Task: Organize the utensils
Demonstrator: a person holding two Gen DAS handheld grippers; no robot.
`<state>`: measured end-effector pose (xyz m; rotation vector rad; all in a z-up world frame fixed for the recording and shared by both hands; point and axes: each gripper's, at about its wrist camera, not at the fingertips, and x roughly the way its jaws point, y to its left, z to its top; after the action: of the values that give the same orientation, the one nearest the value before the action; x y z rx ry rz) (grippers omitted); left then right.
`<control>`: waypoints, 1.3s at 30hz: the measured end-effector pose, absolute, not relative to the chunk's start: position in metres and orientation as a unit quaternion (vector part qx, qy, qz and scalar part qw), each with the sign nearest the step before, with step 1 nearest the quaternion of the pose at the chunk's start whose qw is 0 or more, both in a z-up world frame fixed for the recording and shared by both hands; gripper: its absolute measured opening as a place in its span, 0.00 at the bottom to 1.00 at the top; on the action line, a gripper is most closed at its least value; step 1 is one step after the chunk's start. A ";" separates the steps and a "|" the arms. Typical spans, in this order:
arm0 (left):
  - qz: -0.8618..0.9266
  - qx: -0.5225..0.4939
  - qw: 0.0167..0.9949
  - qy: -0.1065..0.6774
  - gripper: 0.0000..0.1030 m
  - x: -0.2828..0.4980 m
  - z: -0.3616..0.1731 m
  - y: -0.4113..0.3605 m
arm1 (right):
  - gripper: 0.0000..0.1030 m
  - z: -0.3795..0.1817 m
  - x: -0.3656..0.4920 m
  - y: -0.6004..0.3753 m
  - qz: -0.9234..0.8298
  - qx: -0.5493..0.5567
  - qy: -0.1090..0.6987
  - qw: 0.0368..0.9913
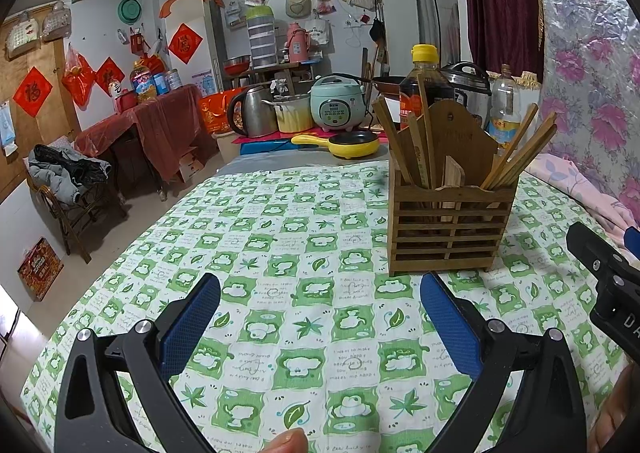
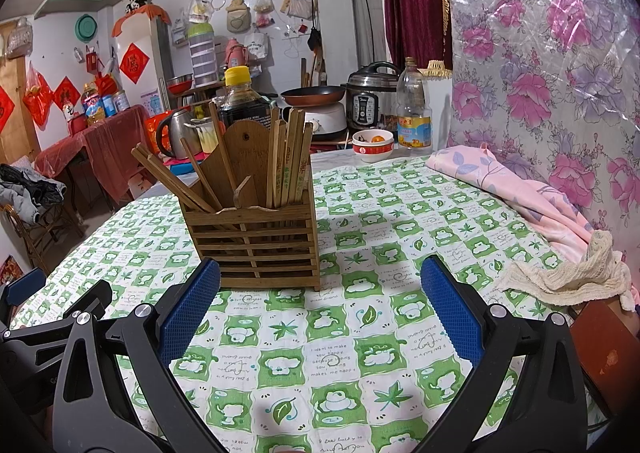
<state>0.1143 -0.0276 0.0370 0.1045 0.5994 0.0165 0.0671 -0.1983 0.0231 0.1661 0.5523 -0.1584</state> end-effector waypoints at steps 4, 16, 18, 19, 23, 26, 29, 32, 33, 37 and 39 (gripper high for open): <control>0.008 0.051 0.954 0.295 0.95 0.114 0.037 -0.028 | 0.94 0.023 0.067 -0.198 -0.078 0.082 0.272 0.956; -0.002 0.047 0.953 0.300 0.95 0.113 0.034 -0.025 | 0.94 0.023 0.067 -0.198 -0.078 0.082 0.272 0.956; -0.004 0.045 0.952 0.303 0.95 0.114 0.034 -0.025 | 0.94 0.023 0.067 -0.198 -0.078 0.082 0.272 0.956; -0.004 0.044 0.951 0.304 0.95 0.114 0.034 -0.024 | 0.94 0.023 0.067 -0.198 -0.078 0.082 0.272 0.956; -0.005 0.044 0.952 0.304 0.95 0.114 0.034 -0.023 | 0.94 0.023 0.067 -0.198 -0.078 0.082 0.272 0.956; -0.013 0.043 0.951 0.306 0.95 0.116 0.035 -0.023 | 0.94 0.023 0.067 -0.198 -0.078 0.082 0.272 0.956; -0.015 0.037 0.953 0.300 0.95 0.115 0.036 -0.020 | 0.94 0.023 0.067 -0.198 -0.078 0.082 0.272 0.956; -0.009 0.035 0.955 0.293 0.95 0.114 0.038 -0.018 | 0.94 0.023 0.067 -0.198 -0.078 0.082 0.272 0.956; -0.009 0.036 0.955 0.293 0.95 0.113 0.038 -0.018 | 0.94 0.023 0.067 -0.198 -0.078 0.082 0.272 0.956; -0.007 0.041 0.956 0.290 0.95 0.113 0.039 -0.020 | 0.94 0.023 0.067 -0.198 -0.078 0.082 0.272 0.956; -0.005 0.043 0.956 0.290 0.95 0.113 0.039 -0.021 | 0.94 0.023 0.067 -0.198 -0.078 0.082 0.272 0.956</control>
<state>0.1127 -0.0208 0.0393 0.0865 0.5896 -0.0101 0.0670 -0.1983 0.0233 0.1670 0.5517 -0.1584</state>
